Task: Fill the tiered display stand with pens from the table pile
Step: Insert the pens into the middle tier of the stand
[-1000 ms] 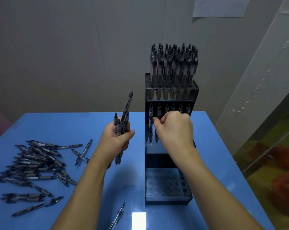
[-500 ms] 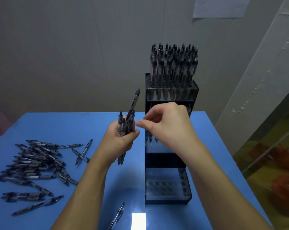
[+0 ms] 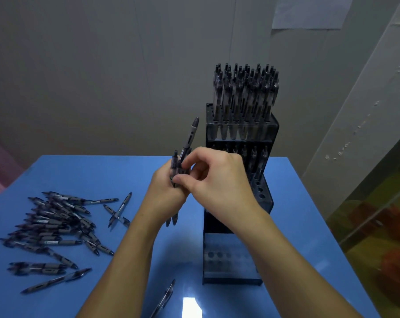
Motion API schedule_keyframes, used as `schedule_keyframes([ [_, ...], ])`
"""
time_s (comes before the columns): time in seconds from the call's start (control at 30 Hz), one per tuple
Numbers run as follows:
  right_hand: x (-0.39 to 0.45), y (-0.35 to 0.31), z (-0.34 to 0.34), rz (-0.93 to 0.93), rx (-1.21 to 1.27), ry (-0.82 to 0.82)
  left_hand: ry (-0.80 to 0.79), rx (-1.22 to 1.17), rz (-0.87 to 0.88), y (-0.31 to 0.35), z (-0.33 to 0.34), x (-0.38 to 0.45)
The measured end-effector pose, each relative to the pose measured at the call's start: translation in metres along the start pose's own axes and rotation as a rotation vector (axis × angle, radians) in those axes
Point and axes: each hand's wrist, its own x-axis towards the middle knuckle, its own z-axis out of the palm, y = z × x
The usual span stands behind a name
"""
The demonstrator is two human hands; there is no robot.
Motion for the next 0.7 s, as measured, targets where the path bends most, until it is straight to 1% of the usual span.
schedule_keyframes([
  [0.13, -0.001, 0.003, 0.000, -0.018, 0.011, -0.027, 0.034, -0.008, -0.042, 0.000, 0.001, 0.001],
  [0.33, -0.004, 0.004, 0.006, -0.078, 0.020, 0.030, 0.037, -0.036, 0.009, -0.003, 0.003, 0.002],
  [0.47, -0.004, 0.003, 0.004, -0.046, 0.042, 0.051, 0.047, -0.012, 0.005, -0.005, 0.010, 0.001],
  [0.7, -0.004, -0.002, -0.006, 0.045, 0.197, 0.080, 0.088, -0.005, 0.003, -0.010, 0.014, -0.003],
])
